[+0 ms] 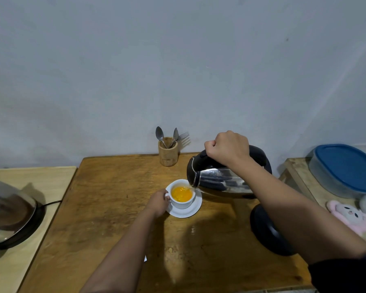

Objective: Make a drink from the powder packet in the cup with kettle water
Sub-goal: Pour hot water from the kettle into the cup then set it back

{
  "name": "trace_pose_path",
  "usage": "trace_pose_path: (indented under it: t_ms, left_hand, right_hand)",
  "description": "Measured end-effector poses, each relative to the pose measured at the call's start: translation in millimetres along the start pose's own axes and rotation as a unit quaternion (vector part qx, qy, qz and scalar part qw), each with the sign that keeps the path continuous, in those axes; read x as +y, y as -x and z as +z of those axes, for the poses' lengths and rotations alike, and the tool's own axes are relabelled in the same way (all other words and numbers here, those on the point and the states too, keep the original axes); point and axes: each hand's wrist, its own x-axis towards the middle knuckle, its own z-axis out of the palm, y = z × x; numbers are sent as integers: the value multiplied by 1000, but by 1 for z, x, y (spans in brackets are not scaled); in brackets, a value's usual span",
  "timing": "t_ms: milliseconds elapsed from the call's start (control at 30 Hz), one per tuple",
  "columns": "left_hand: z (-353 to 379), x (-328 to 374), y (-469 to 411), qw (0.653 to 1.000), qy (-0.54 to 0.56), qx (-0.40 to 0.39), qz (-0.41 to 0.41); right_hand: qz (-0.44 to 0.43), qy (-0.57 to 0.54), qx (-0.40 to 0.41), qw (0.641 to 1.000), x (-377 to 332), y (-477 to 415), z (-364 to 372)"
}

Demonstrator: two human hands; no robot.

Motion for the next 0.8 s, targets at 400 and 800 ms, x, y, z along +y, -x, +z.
trace_pose_path:
  t_ms: [400,800]
  left_hand:
    - [2,1,0,1000,1,7,-9]
    - [1,-1,0,1000,12,-1,-9]
  right_hand:
    - [10,-9,1,1000,0,2,1]
    - [18,-7,5,1000,0,4,2]
